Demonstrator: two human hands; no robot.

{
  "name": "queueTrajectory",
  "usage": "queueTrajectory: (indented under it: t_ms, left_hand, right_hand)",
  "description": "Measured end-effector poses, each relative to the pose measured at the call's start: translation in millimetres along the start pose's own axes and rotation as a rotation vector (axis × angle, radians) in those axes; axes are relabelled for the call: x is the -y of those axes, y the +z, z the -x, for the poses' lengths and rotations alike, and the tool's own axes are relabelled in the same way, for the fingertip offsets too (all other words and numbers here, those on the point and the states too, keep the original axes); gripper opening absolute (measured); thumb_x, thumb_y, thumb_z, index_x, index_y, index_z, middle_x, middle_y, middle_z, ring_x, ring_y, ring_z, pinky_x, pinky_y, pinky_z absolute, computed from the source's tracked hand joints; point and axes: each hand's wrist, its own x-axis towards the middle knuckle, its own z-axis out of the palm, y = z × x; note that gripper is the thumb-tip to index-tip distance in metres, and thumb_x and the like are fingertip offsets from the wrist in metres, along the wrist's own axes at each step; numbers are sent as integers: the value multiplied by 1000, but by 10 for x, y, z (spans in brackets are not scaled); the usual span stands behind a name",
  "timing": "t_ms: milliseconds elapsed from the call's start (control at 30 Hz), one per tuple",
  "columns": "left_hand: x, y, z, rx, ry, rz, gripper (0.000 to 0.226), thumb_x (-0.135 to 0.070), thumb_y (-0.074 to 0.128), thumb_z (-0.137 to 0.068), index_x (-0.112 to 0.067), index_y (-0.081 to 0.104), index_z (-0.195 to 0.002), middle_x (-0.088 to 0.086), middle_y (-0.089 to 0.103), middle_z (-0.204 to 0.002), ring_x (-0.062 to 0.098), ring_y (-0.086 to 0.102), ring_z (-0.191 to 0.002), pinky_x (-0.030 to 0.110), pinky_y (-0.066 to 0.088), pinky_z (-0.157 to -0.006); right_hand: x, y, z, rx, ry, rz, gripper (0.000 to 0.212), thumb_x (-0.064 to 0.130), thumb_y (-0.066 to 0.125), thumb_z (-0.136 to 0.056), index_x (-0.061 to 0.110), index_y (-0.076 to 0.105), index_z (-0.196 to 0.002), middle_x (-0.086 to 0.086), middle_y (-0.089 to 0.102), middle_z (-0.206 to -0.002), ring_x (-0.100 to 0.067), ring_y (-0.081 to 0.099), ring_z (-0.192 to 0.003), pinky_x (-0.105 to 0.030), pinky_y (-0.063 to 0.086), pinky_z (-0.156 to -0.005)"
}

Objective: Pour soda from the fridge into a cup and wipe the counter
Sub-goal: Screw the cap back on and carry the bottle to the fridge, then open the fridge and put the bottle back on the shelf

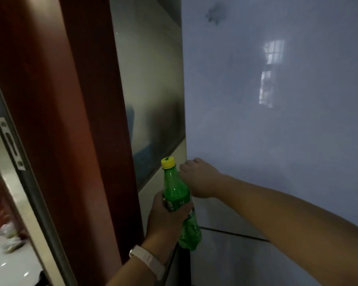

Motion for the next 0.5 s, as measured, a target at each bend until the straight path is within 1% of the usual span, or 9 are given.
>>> queueTrajectory:
  t_ms: [33, 100, 133, 200, 267, 367, 500]
  left_hand:
    - [6, 12, -8, -22, 4, -6, 53, -24, 88, -58, -24, 60, -103, 6, 71, -100, 25, 69, -90, 47, 57, -82]
    - [42, 27, -29, -49, 6, -16, 46, -11, 87, -68, -26, 59, -101, 5, 71, -99, 22, 69, -89, 42, 56, -79]
    - [51, 37, -28, -53, 5, -18, 44, -8, 85, -70, -26, 59, -101, 3, 71, -97, 21, 69, -88, 38, 56, -76]
    - [51, 35, -18, -66, -4, -9, 44, -5, 83, -71, -23, 58, -102, 2, 70, -95, 19, 68, -85, 32, 52, -70]
    - [39, 29, 3, -75, -23, 4, 44, -4, 83, -71, -21, 58, -104, 2, 69, -95, 19, 67, -85, 31, 51, -69]
    - [25, 14, 36, -76, -45, -1, 46, -4, 84, -71, -22, 58, -104, 4, 69, -99, 21, 68, -89, 34, 53, -74]
    - [-68, -32, 137, -63, -50, 33, 47, -5, 83, -72, -21, 58, -108, 5, 70, -99, 21, 69, -88, 30, 51, -67]
  right_hand:
    - [-9, 37, -84, 28, -44, 102, 28, 21, 53, -88, 10, 59, -113, -11, 58, -116, -30, 52, -107, -44, 36, -102]
    - [-6, 111, -224, 65, -88, 249, 29, 23, 49, -92, 12, 62, -115, -9, 62, -118, -30, 53, -113, -51, 20, -116]
    - [-5, 133, -278, 87, -85, 304, 29, 24, 47, -94, 13, 64, -114, -8, 63, -117, -30, 53, -115, -53, 12, -119]
    - [-5, 186, -348, 172, -73, 416, 28, 25, 45, -96, 14, 68, -108, -7, 67, -114, -28, 54, -116, -53, 4, -120]
    - [-4, 247, -378, 248, -57, 497, 29, 25, 43, -99, 15, 69, -106, -5, 68, -115, -27, 53, -118, -52, 1, -119]
    - [2, 346, -363, 250, -56, 531, 30, 26, 42, -100, 14, 69, -108, -6, 67, -119, -26, 52, -120, -49, 3, -120]
    - [-12, 411, -319, 227, -79, 576, 33, 30, 44, -98, 12, 70, -108, -9, 68, -117, -28, 54, -116, -49, 7, -120]
